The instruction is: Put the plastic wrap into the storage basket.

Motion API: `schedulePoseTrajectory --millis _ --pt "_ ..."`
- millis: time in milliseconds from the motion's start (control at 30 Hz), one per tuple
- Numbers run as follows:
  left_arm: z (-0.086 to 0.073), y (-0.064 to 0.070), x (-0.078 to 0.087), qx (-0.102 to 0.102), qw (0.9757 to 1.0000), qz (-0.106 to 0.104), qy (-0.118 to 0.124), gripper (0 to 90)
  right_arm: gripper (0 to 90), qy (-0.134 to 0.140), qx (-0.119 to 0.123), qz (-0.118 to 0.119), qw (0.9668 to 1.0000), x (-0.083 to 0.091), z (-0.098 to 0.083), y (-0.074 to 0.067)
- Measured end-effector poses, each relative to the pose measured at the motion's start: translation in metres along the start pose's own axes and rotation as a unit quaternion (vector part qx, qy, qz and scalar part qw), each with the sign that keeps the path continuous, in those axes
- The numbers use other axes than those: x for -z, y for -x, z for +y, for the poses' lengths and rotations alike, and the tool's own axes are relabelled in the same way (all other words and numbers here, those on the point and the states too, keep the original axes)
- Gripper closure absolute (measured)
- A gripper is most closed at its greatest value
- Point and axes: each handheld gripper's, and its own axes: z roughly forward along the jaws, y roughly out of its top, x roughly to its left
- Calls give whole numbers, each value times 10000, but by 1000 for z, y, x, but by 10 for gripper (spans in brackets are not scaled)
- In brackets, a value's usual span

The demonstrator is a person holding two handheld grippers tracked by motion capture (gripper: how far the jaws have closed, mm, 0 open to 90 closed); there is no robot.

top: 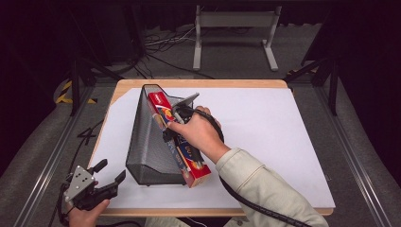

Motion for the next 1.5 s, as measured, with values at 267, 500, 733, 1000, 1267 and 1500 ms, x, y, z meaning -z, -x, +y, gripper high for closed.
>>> schedulePoseTrajectory --millis 267,500,733,1000,1267,1500 --pt "0 0 0 -1 10000 -9 -7 257 387 -147 12 -339 9993 -10 3 3" --pt "-1 0 1 19 10000 4 -10 258 383 -310 99 -488 9983 -18 4 0" --pt "-1 0 0 23 10000 -5 -9 258 377 -446 90 -565 9974 -22 7 1" --pt "-1 0 0 7 10000 -11 -18 257 359 -384 261 -647 9968 -22 9 -2" --pt "-1 0 1 20 10000 -3 -13 257 380 -296 348 -863 9952 -23 12 -10" --pt "-1 -1 2 39 10000 -5 -1 257 377 -224 417 -884 9950 -24 15 -12"
